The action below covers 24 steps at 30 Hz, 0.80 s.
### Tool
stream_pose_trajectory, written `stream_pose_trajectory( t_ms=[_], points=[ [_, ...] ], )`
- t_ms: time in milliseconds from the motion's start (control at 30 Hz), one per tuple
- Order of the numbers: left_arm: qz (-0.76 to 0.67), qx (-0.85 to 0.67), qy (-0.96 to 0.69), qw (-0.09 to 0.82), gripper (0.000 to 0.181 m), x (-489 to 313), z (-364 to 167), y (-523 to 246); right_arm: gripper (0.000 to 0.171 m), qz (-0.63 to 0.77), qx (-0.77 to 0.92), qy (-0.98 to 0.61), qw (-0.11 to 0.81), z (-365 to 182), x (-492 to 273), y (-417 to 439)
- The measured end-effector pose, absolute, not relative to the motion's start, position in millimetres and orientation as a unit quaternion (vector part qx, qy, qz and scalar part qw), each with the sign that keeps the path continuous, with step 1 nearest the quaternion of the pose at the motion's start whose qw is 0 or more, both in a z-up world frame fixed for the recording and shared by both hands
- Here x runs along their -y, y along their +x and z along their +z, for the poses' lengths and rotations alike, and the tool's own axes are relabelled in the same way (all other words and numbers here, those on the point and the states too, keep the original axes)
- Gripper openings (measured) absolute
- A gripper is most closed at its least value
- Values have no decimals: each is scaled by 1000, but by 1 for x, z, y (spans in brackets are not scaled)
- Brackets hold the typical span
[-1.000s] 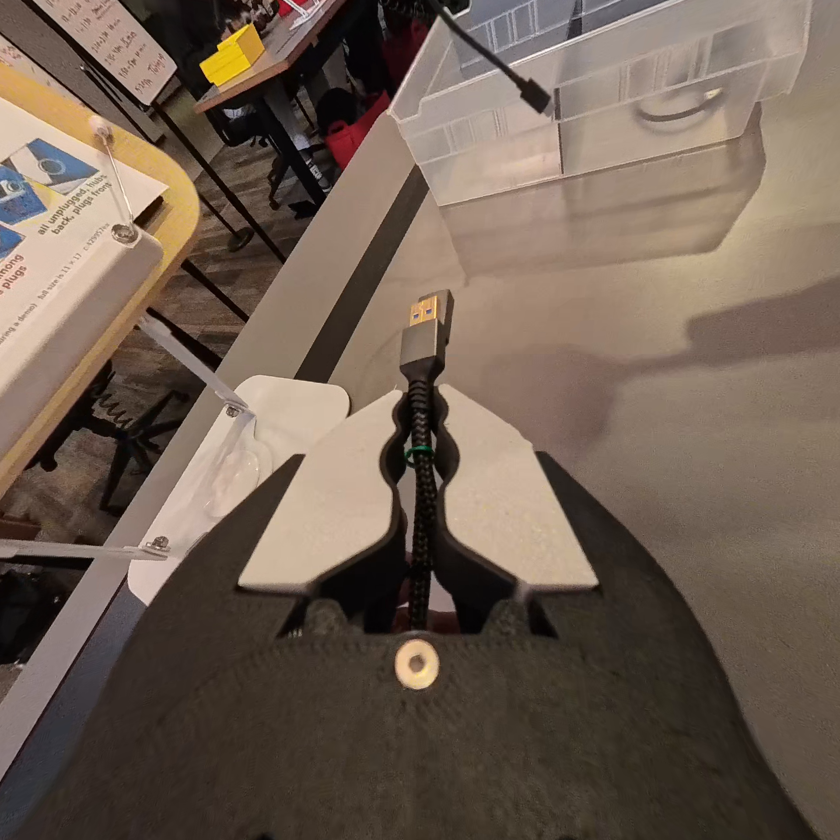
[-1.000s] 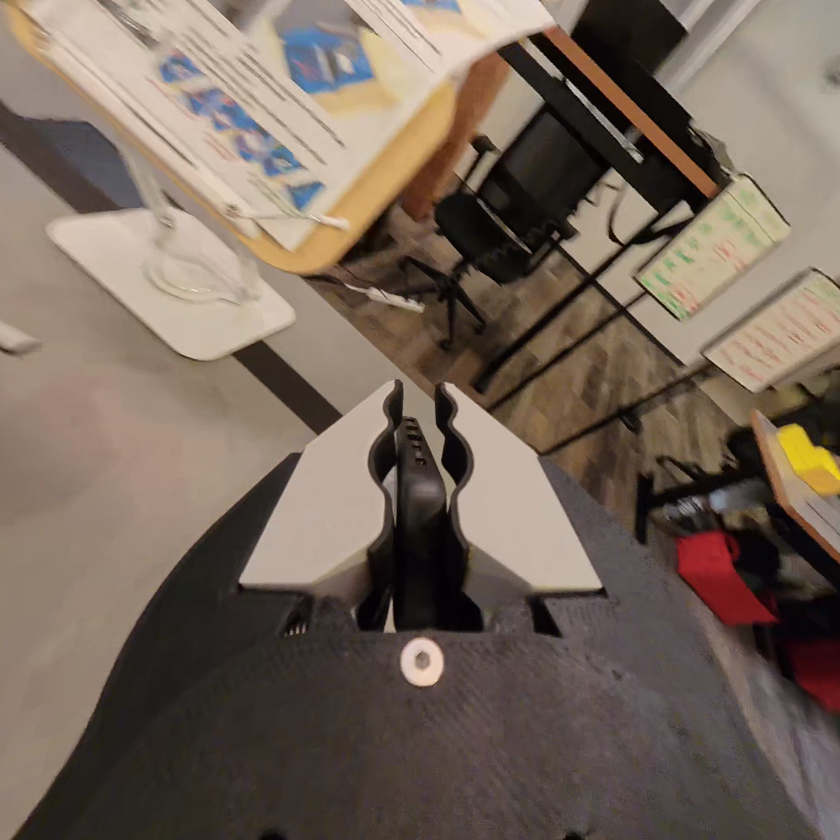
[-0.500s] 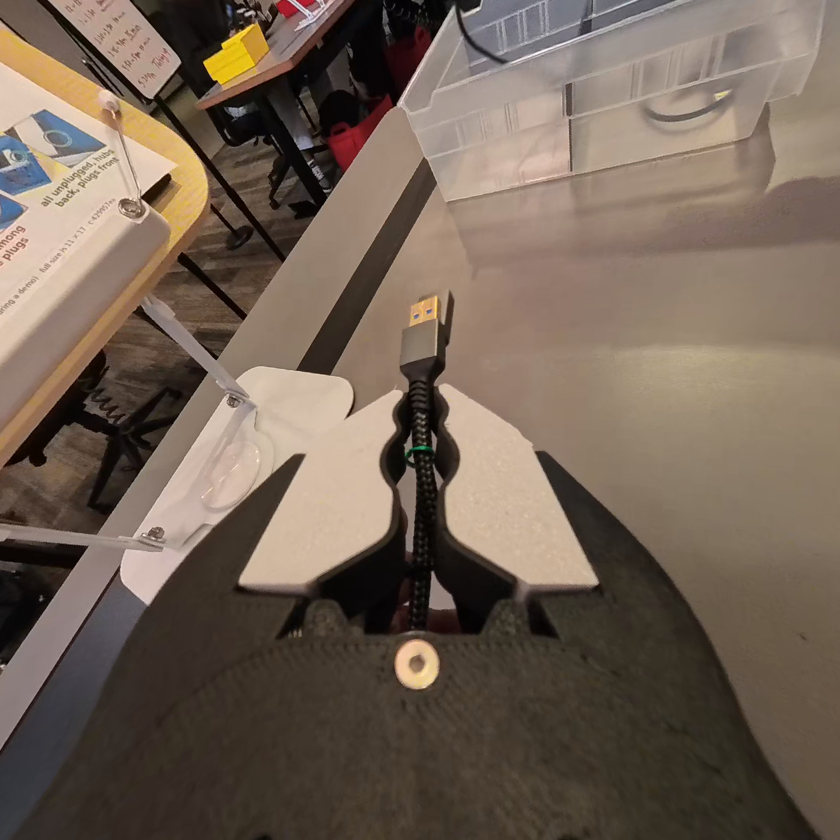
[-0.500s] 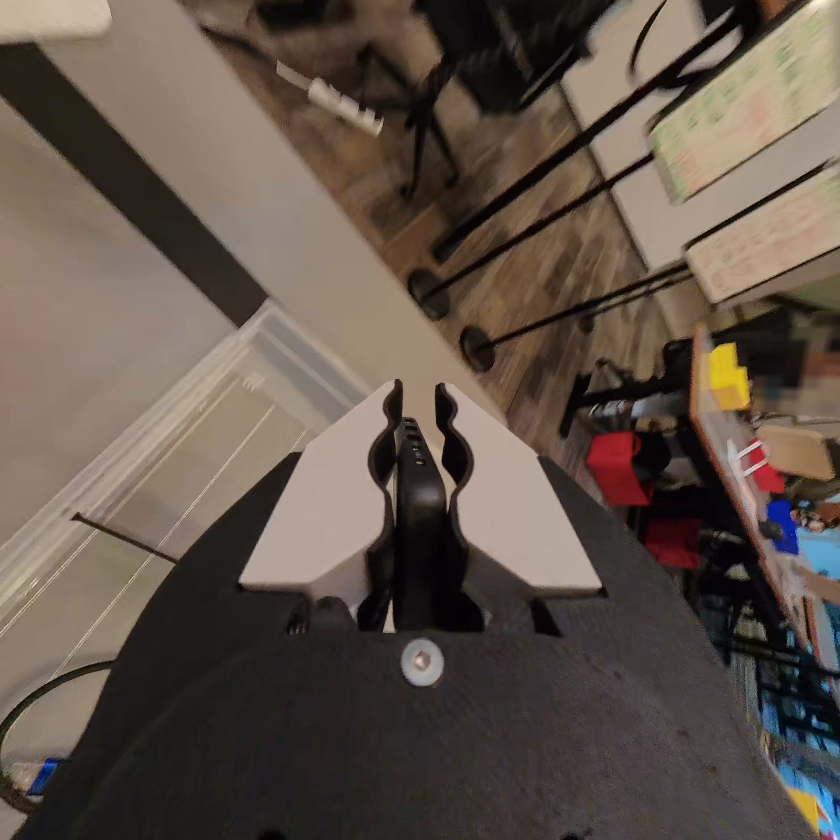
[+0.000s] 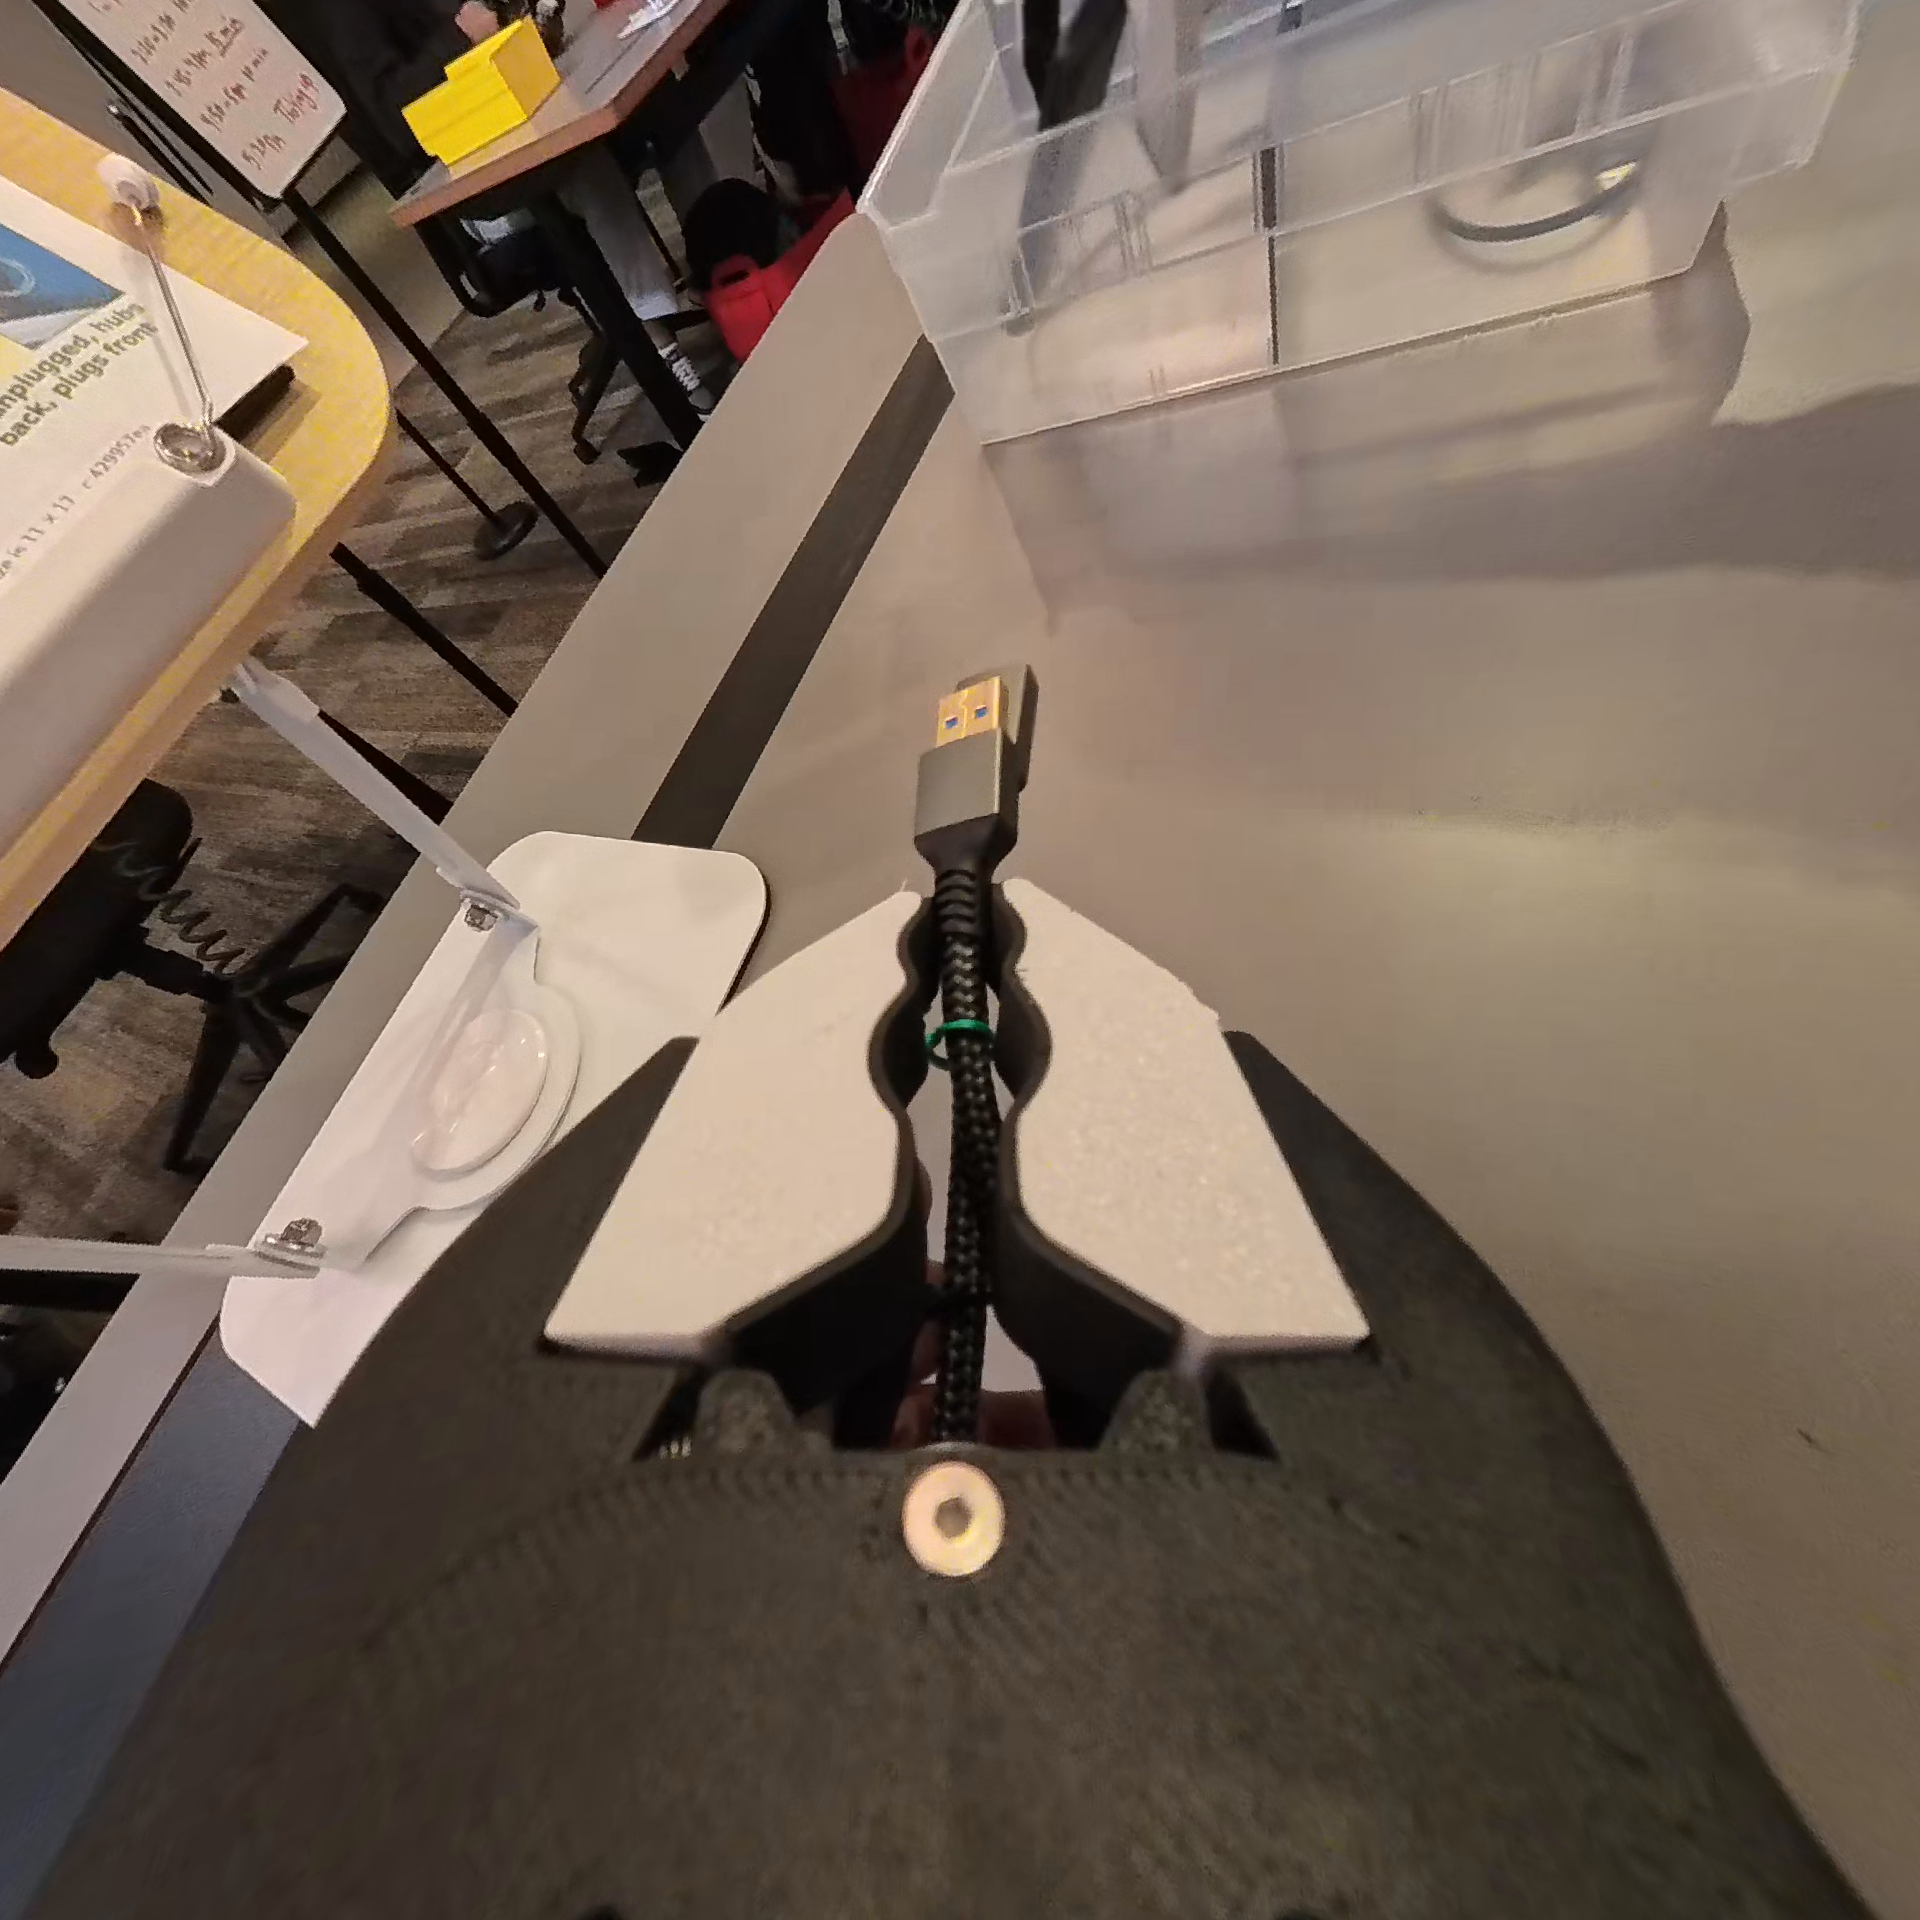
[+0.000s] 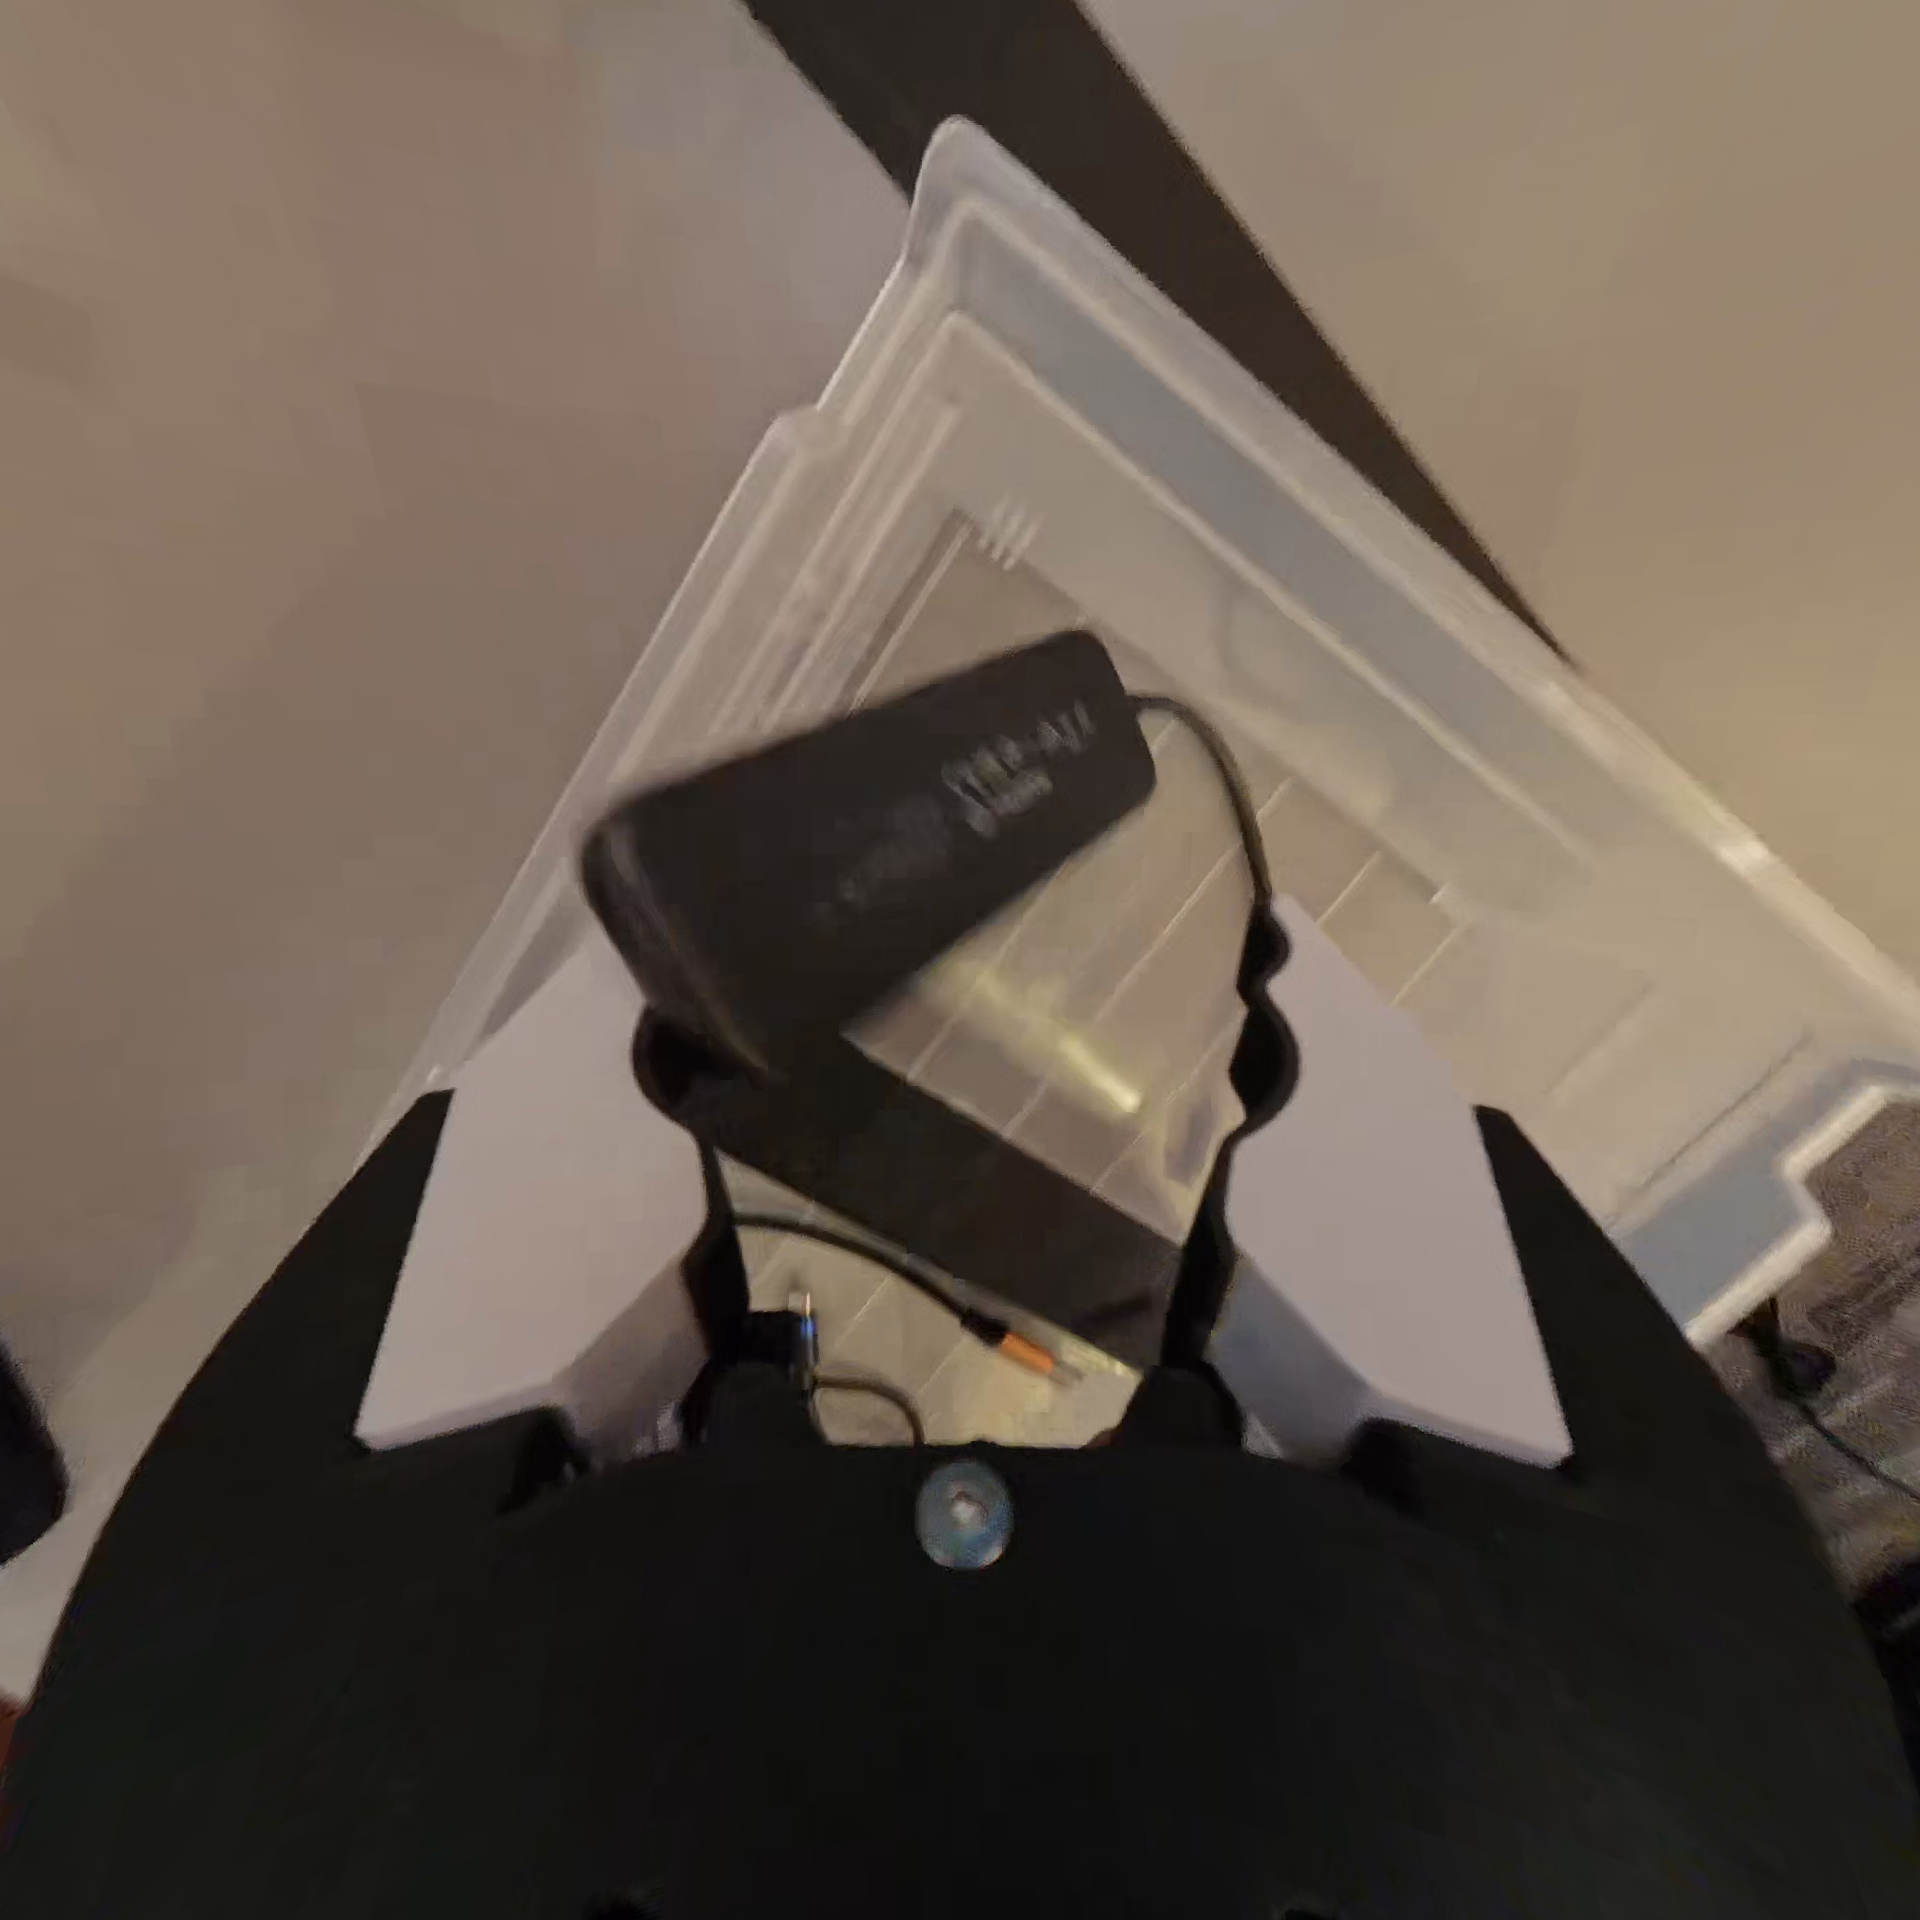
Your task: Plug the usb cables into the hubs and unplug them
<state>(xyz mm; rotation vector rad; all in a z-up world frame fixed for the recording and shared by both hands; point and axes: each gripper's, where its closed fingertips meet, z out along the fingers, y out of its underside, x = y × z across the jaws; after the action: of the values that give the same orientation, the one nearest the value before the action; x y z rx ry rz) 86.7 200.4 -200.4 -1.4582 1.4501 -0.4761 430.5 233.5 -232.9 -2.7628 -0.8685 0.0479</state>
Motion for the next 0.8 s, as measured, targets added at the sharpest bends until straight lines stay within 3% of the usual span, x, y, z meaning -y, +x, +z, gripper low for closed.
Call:
stream_pose_trajectory(
  t_ms=[167,267,367,467,600,800],
  points=[
    [-201,-597,-597,497,8,-198,-196,88,117,25,317,-940,120,-192,-212,433],
    [-225,-591,-594,498,8,-192,-188,91,100,-46,348,-917,188,-146,-211,423],
    [-276,-575,-597,487,8,-183,-177,96,84,-56,488,-812,315,-107,-194,320],
    [-332,-567,-594,464,8,-168,-166,100,75,-144,630,-655,393,-110,-163,210],
    [-368,-562,-582,459,8,-150,-151,105,63,-276,682,-544,402,-144,-157,139],
    [-372,-584,-573,439,7,-129,-149,113,15,-409,669,-433,446,-138,-166,117]
  ],
)
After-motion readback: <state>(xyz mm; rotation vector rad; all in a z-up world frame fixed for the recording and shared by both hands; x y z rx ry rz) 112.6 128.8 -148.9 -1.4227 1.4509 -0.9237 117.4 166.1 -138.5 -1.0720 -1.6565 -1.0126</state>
